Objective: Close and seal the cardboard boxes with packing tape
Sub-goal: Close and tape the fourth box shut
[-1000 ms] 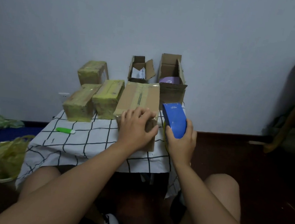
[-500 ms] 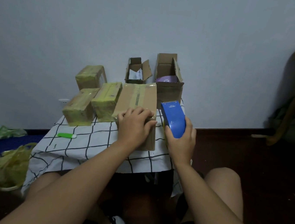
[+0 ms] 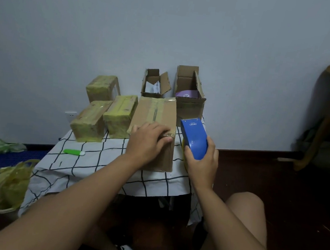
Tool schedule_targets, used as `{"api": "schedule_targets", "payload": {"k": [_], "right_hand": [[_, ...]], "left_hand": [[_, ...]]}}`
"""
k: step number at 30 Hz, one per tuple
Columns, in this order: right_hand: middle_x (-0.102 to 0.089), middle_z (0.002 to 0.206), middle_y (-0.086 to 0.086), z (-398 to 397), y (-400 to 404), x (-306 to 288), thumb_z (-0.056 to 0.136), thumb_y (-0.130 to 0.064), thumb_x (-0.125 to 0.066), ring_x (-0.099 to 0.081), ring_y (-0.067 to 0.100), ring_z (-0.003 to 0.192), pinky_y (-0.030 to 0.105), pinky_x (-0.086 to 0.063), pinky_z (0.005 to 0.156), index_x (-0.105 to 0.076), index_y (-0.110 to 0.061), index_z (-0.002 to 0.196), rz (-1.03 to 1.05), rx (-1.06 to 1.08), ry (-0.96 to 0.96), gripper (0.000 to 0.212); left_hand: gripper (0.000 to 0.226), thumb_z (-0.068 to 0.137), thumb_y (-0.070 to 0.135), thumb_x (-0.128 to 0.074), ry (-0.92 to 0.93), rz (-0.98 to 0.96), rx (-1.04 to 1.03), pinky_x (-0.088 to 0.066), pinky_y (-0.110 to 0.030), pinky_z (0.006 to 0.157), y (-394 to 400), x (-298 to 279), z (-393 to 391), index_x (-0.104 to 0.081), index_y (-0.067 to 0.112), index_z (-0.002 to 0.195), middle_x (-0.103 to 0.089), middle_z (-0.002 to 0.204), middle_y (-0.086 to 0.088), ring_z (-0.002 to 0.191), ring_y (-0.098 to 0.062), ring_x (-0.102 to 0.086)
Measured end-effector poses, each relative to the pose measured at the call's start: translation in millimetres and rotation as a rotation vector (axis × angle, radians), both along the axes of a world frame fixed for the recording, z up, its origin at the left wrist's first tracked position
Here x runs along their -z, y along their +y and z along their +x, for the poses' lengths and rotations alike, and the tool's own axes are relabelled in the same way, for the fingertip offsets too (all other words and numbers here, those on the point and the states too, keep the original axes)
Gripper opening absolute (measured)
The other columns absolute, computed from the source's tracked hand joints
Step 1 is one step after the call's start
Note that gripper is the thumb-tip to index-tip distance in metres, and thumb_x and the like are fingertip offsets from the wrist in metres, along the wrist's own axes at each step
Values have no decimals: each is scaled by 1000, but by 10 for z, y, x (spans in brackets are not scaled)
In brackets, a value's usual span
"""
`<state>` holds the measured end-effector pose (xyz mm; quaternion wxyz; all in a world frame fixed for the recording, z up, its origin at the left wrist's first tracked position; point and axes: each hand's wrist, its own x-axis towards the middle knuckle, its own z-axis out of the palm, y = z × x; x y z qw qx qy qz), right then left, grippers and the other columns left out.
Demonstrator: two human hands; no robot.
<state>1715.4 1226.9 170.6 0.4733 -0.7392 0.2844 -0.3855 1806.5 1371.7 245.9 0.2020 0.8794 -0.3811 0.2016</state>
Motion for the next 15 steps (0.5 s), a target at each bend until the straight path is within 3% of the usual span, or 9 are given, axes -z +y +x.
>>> {"api": "schedule_targets", "payload": {"k": [2,5,10,15], "right_hand": [[-46,125,5,9,4,-1,84,-36,-75,-46,13,98,28,-42,79,-41,-23,145,-3,5,0,71],[-46,125,5,10,9,3,84,-35,-75,-47,13,98,27,-41,79,-41,-24,145,-4,9,1,71],[-46,126,5,3,7,-1,84,-35,-75,-46,13,99,28,-41,78,-41,-22,145,-27,3,-4,71],[-47,128,6,1,12,-4,85,-33,-75,-46,13,100,28,-42,78,-42,-21,144,-30,4,-3,69]], "left_hand": [[33,96,40,-56,9,21,56,-34,-37,87,105,-9,73,-63,30,126,-65,122,10,112,-18,-55],[28,93,34,-62,-6,28,59,-38,-39,85,76,-27,91,-68,28,120,-69,117,7,108,-21,-58],[35,96,47,-52,37,35,109,-41,-40,94,139,-48,170,-65,33,125,-66,124,11,112,-17,-58],[26,98,33,-55,79,8,116,-41,-41,95,92,-92,171,-68,30,120,-68,120,9,110,-18,-58]]}}
